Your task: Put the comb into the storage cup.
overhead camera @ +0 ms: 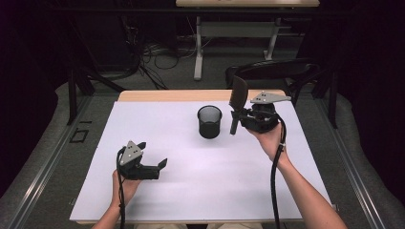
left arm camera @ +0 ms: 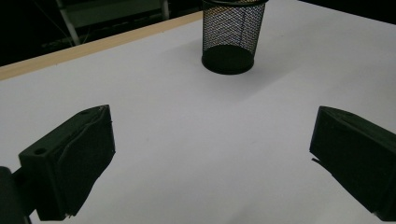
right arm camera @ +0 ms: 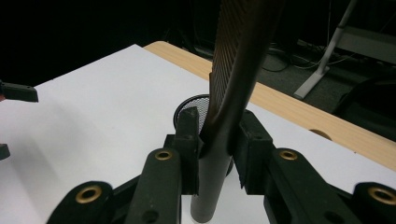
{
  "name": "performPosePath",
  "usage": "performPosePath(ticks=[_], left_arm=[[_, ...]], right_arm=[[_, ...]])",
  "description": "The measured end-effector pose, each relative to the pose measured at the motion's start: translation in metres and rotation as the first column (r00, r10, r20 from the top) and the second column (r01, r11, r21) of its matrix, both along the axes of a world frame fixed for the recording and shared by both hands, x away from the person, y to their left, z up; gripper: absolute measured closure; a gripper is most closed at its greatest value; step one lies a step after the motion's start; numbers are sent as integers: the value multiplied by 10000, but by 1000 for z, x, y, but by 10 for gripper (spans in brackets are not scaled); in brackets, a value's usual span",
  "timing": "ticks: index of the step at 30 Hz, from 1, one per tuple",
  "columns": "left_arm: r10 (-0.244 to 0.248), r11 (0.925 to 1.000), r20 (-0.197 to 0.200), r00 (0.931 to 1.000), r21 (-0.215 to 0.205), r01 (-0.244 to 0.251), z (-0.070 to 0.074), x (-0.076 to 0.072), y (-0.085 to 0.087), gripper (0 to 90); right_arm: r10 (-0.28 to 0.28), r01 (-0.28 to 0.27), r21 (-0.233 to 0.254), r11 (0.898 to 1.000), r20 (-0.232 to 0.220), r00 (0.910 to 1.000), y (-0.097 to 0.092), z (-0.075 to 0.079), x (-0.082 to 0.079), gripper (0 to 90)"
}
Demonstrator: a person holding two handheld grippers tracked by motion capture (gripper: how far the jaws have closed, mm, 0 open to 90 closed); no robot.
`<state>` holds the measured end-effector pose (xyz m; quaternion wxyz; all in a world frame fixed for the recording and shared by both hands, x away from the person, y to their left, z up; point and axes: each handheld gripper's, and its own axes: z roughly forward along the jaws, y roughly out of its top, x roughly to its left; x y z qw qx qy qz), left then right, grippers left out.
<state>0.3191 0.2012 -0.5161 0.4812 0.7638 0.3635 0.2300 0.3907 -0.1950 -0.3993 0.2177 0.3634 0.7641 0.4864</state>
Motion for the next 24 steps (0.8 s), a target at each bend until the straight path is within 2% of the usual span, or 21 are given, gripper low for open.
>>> performPosePath(ticks=[24], left_arm=[[73, 10000, 49, 10000, 2, -73, 1, 0, 2, 0]], right_arm=[[-229, 232, -64, 9997, 356, 9991, -2, 21, 8, 733]])
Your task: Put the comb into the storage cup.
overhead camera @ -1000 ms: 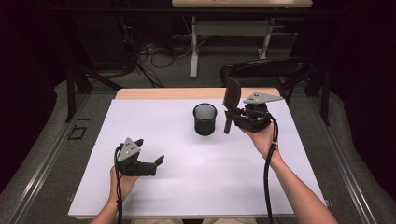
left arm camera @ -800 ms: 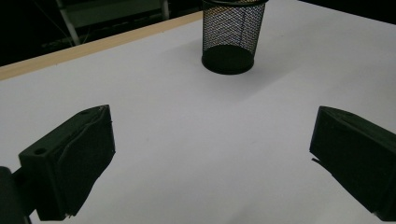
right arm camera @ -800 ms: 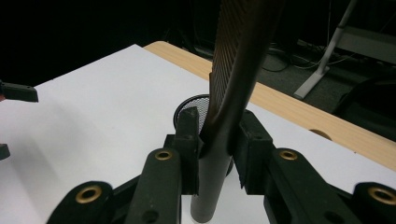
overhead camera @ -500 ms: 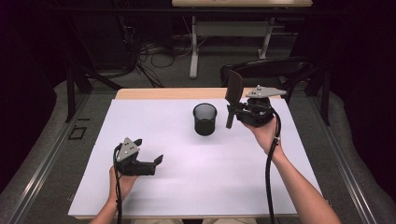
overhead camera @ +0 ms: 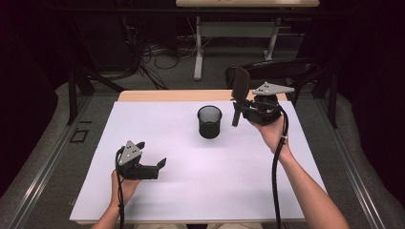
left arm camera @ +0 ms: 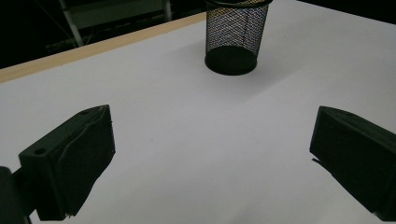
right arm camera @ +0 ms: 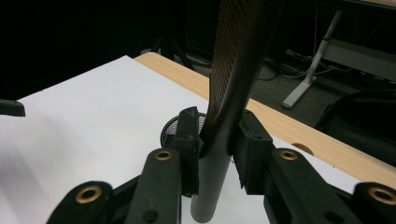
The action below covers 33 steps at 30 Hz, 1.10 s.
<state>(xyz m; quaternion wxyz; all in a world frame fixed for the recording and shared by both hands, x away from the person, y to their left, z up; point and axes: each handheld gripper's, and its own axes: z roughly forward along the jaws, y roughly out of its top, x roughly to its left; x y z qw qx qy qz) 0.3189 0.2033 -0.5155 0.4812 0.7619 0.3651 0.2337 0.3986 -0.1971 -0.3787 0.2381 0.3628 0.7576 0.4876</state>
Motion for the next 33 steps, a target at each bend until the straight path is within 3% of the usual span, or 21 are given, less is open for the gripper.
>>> performPosePath(ticks=[33], left_arm=[[70, 10000, 71, 10000, 46, -70, 1, -1, 1, 0]], right_arm=[[-88, 91, -48, 9999, 526, 9986, 7, 22, 16, 733]])
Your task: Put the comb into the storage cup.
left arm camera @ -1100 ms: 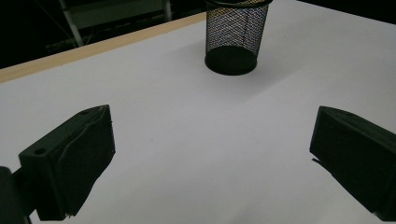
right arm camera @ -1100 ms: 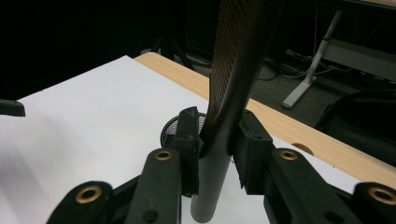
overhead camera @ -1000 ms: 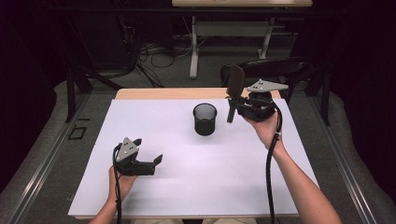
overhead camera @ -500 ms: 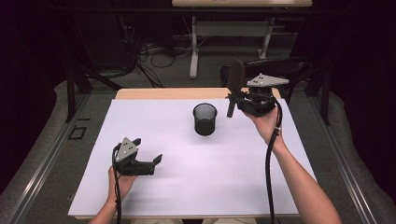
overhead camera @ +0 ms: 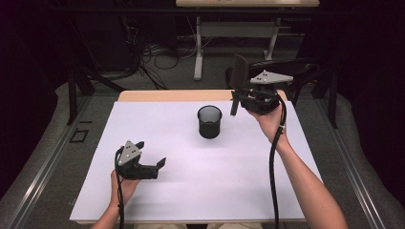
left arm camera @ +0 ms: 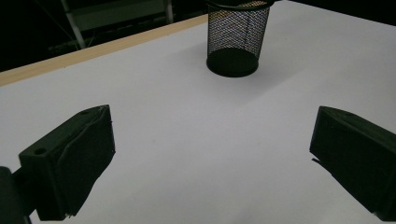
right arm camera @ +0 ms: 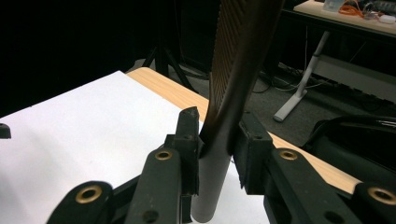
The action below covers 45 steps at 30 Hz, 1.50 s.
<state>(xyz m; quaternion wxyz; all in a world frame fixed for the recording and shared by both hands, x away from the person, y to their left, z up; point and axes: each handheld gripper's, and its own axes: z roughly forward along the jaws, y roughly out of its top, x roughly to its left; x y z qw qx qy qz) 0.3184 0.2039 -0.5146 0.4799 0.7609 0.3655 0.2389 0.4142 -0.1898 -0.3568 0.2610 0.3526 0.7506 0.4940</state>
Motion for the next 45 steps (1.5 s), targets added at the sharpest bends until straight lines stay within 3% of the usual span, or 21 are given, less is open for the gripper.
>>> performPosePath(ticks=[45], left_arm=[[36, 10000, 78, 10000, -65, -36, 1, -1, 2, 0]], right_arm=[[594, -580, -359, 9977, 406, 9974, 41, -5, 17, 733]])
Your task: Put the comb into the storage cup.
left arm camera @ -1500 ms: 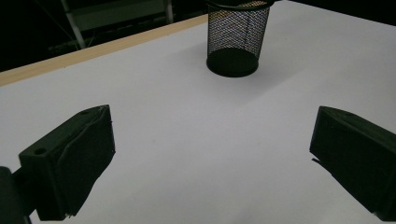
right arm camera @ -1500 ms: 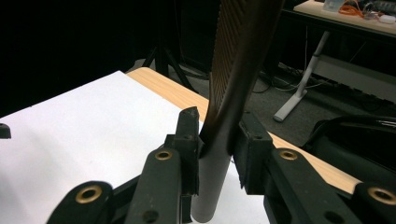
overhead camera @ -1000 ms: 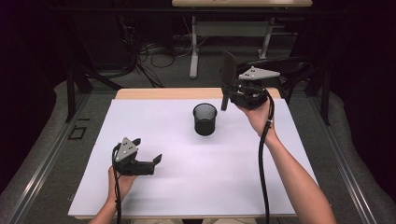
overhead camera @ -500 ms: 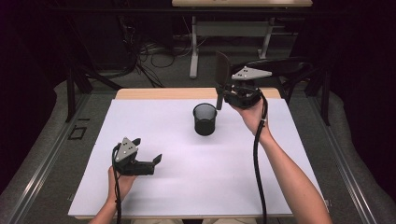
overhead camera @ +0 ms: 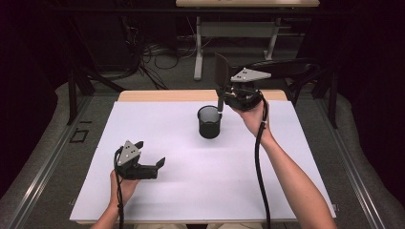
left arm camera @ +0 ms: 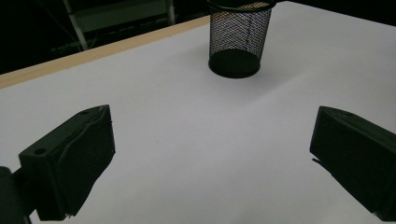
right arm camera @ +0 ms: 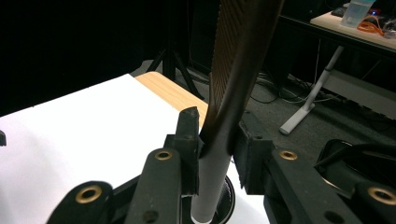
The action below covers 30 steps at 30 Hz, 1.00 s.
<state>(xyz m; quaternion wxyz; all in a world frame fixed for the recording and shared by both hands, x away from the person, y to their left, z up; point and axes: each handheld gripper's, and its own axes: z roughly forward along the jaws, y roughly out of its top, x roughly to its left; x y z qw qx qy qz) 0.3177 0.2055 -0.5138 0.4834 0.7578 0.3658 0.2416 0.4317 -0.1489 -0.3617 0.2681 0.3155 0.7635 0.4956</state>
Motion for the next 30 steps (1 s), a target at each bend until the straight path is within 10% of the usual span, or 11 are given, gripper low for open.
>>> performPosePath(ticks=[30], left_arm=[[36, 10000, 74, 10000, -28, -36, 0, 0, 1, 0]], right_arm=[[202, -205, -326, 9993, -91, 9998, 16, -14, 12, 733]])
